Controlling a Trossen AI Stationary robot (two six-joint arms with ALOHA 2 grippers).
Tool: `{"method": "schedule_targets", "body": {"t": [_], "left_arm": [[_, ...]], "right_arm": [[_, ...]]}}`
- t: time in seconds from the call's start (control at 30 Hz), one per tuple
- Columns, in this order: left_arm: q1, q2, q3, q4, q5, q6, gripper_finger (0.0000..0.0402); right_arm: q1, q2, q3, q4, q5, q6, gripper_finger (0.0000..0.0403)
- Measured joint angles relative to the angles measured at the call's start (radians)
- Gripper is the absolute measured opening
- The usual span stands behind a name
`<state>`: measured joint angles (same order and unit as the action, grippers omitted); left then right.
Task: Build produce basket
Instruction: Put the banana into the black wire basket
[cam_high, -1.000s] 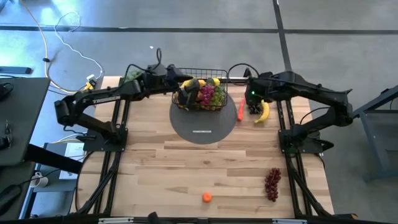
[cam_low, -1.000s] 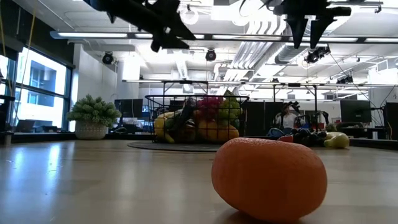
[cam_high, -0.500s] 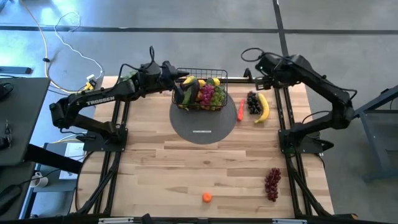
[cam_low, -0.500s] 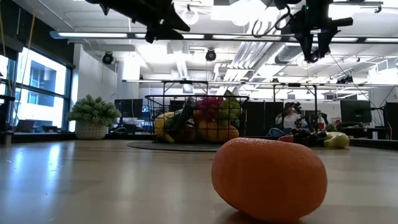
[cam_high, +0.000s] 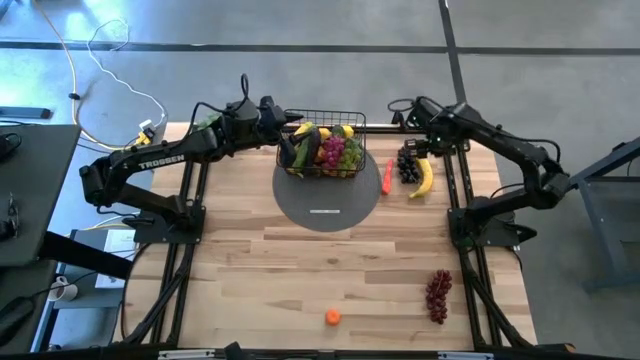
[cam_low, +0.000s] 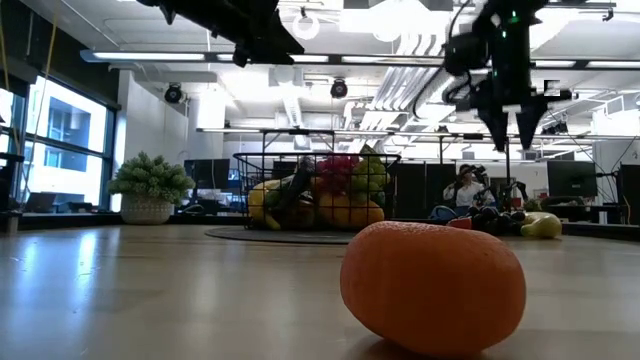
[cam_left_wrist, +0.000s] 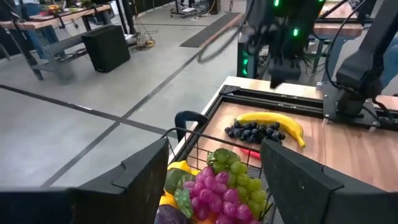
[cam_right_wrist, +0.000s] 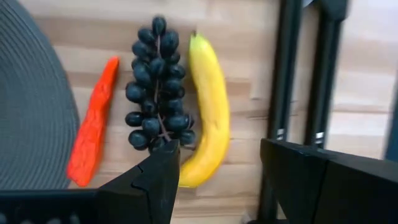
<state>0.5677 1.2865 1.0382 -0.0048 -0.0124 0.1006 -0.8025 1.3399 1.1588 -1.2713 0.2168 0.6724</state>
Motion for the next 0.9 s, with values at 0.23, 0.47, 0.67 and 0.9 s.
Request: {"method": "schedule_targets", "body": {"t": [0.23,0.47,0.67,0.9], "left_arm": [[0.004,0.0,0.0,0.0,-0.035,0.008,0.0243],[0.004,0.0,0.0,0.001,-0.063,0.008,0.0243],[0.004,0.0,0.0,0.001,-0.089,0.008,0.0243],[0.004,0.0,0.0,0.001,-0.089,-0.003,0.0243]], "right_arm": [[-0.005,0.0,-0.161,0.163,-0.029,0.029,0.0204],[-0.023,-0.001,-0.27,0.25,-0.034,0.072,0.0204],[-0.044,-0.001,-0.361,0.315,-0.031,0.09,0.0204],[-0.044,-0.001,-0.433,0.369,-0.071,0.117,0.0204]]}}
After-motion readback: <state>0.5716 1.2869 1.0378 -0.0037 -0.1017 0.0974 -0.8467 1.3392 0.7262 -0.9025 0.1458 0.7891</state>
